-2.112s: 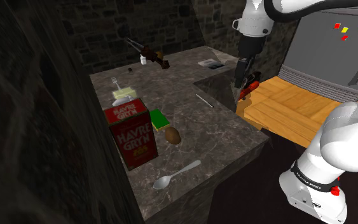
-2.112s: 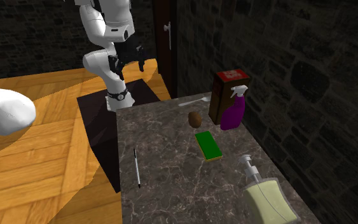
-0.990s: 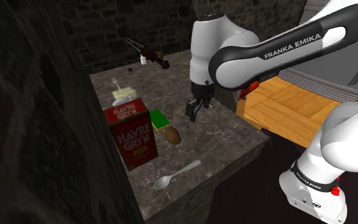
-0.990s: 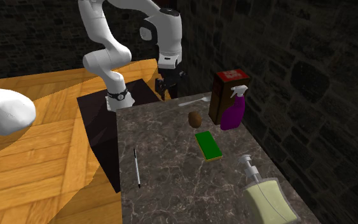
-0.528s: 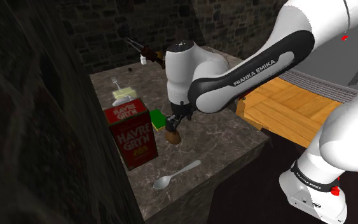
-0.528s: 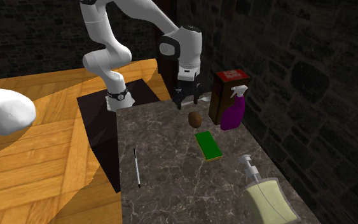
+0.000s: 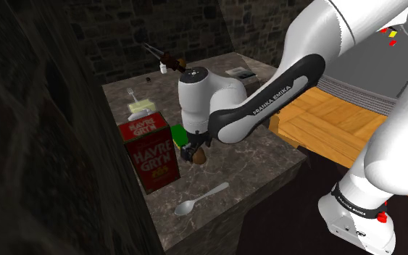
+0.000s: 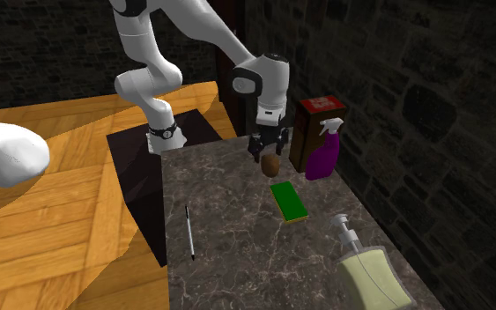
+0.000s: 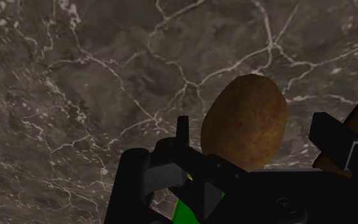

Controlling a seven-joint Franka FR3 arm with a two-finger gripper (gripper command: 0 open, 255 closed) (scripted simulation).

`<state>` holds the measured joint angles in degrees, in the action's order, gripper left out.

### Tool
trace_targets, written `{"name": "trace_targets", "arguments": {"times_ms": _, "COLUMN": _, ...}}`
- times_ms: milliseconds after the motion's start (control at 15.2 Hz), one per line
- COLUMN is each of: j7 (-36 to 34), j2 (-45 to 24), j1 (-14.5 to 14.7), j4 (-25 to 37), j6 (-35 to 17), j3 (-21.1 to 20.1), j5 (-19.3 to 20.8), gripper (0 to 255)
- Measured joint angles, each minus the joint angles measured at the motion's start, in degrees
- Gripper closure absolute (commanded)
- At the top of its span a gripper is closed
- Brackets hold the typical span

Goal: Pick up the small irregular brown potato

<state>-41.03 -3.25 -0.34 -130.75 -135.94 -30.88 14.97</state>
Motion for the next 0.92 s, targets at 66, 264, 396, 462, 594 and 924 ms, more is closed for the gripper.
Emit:
{"name": "trace_targets", "arguments": {"times_ms": 66, "j7": -0.7, "j2": -0.7, "j1": 0.1, "j4": -0.2, "j6": -0.7, "j3": 0.1, "j5": 0.8, "gripper": 0}}
{"name": "trace_targets", "arguments": {"times_ms": 264, "j7": -1.4, "j2": -1.5, "j1": 0.1, "j4": -0.5, "j6": -1.7, "j3": 0.2, "j5": 1.6, "gripper": 255}}
{"name": "trace_targets", "arguments": {"times_ms": 396, "j7": -1.4, "j2": -1.5, "j1": 0.1, "j4": -0.6, "j6": -1.9, "j3": 0.2, "j5": 1.7, "gripper": 255}}
{"name": "trace_targets", "arguments": {"times_ms": 462, "j7": -1.5, "j2": -1.5, "j1": 0.1, "j4": -0.6, "j6": -1.9, "j3": 0.2, "j5": 1.7, "gripper": 255}}
{"name": "trace_targets", "arguments": {"times_ms": 594, "j7": -1.5, "j2": -1.5, "j1": 0.1, "j4": -0.7, "j6": -1.9, "j3": 0.2, "j5": 1.7, "gripper": 255}}
{"name": "trace_targets", "arguments": {"times_ms": 924, "j7": -1.2, "j2": -1.3, "j1": 0.1, "j4": -0.5, "j6": -1.5, "j3": 0.2, "j5": 1.5, "gripper": 255}}
